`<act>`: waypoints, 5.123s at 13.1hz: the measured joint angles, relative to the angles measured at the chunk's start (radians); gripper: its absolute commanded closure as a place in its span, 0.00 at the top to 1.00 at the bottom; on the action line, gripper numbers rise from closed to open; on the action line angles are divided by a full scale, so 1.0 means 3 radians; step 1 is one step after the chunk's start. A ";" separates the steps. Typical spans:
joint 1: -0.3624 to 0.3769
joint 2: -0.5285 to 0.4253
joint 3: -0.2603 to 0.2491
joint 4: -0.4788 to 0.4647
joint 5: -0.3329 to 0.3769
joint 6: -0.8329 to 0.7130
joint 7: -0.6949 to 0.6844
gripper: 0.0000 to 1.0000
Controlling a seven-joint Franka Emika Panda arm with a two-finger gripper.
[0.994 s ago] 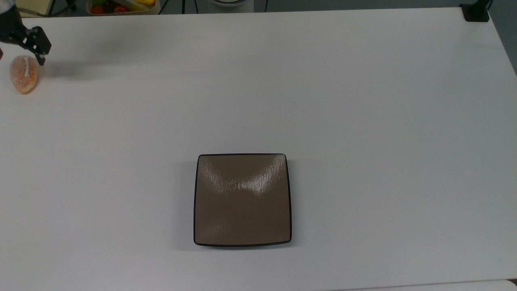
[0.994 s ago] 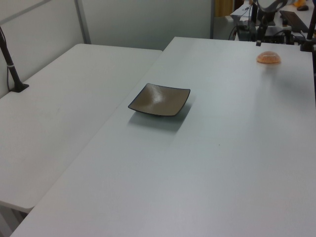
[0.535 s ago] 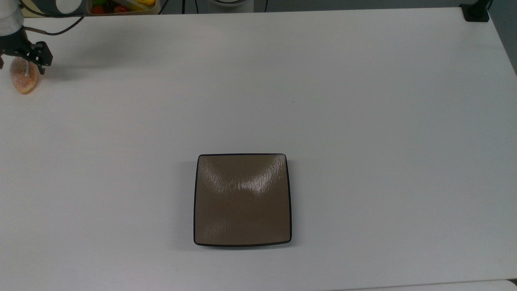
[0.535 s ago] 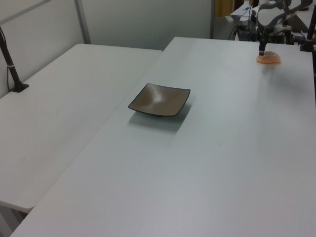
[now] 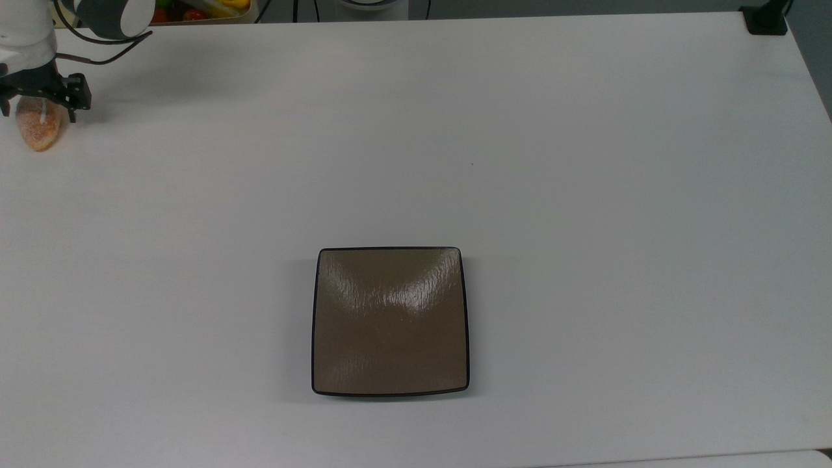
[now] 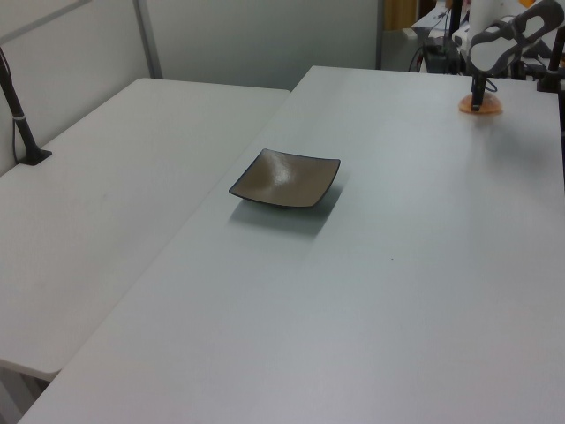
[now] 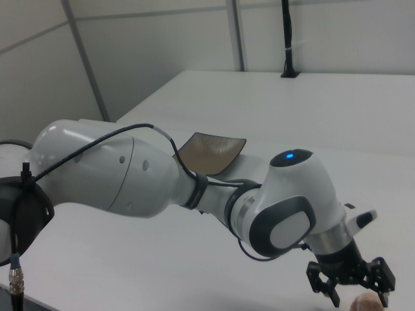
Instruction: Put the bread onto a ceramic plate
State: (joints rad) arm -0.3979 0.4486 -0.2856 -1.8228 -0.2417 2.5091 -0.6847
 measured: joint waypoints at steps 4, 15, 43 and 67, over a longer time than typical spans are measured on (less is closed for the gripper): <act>-0.0029 0.0014 0.0000 -0.0026 -0.0139 0.0024 -0.0058 0.71; -0.0035 -0.0064 0.0004 0.0013 -0.0142 -0.0032 -0.0195 0.29; 0.1546 0.0084 0.1085 0.1209 0.0928 -0.0405 0.1986 0.33; 0.1707 0.0272 0.1086 0.1189 0.0902 0.0274 0.1984 1.00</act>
State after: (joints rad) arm 0.1143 0.5303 0.0402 -1.4662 0.0289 2.5914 -0.0894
